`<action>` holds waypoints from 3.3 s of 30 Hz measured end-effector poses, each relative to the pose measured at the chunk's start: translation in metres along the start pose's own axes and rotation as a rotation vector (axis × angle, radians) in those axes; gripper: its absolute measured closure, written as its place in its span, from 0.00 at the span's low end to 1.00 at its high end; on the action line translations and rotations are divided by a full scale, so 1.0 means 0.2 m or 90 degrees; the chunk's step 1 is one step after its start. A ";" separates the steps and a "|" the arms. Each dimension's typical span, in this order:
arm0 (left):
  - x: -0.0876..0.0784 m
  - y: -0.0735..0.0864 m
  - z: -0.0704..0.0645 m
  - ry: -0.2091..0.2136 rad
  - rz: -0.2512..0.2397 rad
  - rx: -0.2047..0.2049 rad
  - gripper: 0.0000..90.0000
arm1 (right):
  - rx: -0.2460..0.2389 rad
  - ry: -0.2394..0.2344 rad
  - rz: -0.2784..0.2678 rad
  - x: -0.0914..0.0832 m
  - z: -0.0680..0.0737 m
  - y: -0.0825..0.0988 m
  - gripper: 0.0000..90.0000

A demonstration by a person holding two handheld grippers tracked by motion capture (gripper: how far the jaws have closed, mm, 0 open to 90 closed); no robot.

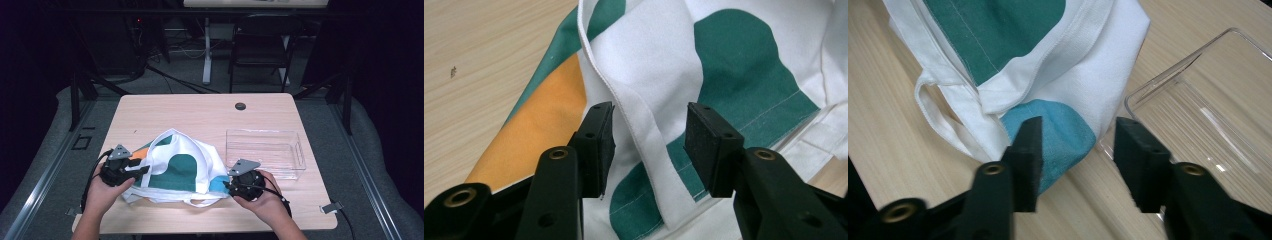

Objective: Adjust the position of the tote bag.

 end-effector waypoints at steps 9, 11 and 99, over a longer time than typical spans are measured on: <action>-0.03 0.04 0.01 -0.028 -0.006 -0.006 0.56 | 0.000 -0.019 -0.034 0.00 0.03 -0.06 0.77; -0.04 0.06 0.01 -0.034 -0.004 -0.005 0.57 | -0.009 -0.013 -0.039 0.01 0.03 -0.07 0.77; 0.07 0.14 -0.07 0.038 0.073 0.004 0.98 | -0.006 -0.051 -0.024 0.10 0.08 -0.07 0.83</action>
Point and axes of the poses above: each handheld gripper's, and its own axes: x roughly forward along the jaws, y roughly out of its underside, z roughly to its left, the point moved 6 cm from there along x, roughly forward along the jaws, and after that the axes turned 1 degree about z, right-handed, at the moved point
